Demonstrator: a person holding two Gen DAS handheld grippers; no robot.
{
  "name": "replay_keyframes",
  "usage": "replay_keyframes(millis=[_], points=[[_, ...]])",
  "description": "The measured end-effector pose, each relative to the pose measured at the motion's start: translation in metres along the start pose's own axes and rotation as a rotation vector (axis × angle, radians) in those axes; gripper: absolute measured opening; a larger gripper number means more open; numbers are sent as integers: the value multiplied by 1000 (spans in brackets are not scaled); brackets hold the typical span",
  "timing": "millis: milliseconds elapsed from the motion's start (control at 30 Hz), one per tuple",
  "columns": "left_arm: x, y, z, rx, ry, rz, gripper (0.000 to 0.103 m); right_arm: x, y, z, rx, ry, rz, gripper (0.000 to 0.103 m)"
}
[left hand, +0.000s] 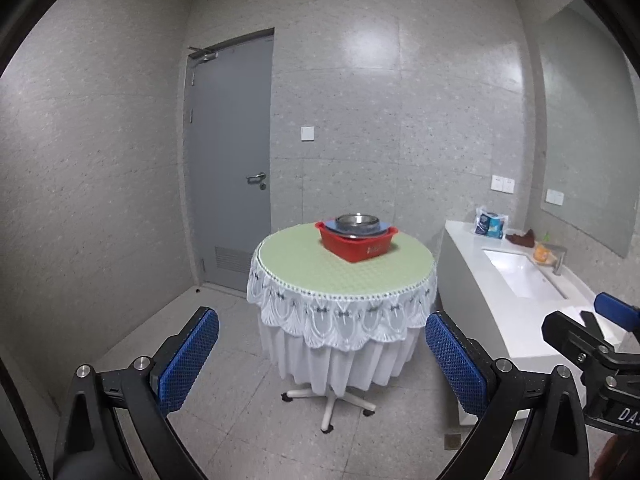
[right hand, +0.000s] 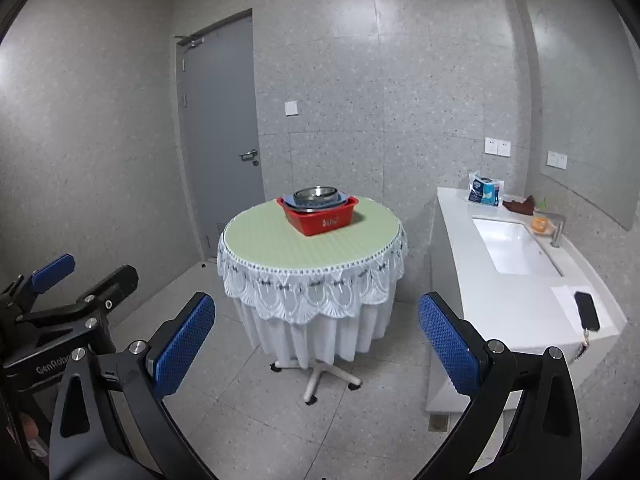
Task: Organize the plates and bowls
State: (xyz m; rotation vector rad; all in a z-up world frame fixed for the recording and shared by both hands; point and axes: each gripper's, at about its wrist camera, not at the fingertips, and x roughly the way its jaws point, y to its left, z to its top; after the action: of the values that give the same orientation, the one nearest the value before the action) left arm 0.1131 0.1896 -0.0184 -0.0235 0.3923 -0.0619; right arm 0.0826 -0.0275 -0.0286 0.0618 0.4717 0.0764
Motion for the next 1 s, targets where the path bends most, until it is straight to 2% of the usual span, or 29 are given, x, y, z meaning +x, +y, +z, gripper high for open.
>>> replay_keyframes(millis=[233,467,767,1000], points=[[-73,-15,-44,2,-3,11,102,-48,-8,-40,9,-18,-2,103],[-121,-25,-66,23,-24,18,102,-79,-8,-68,16,-31,1,103],[-143,-31,-75,42,-36,16,102,-96,1,-82,2,-35,8,103],[-137,-31,-74,47,-50,10,102,-100,3,-85,0,-49,5,103]])
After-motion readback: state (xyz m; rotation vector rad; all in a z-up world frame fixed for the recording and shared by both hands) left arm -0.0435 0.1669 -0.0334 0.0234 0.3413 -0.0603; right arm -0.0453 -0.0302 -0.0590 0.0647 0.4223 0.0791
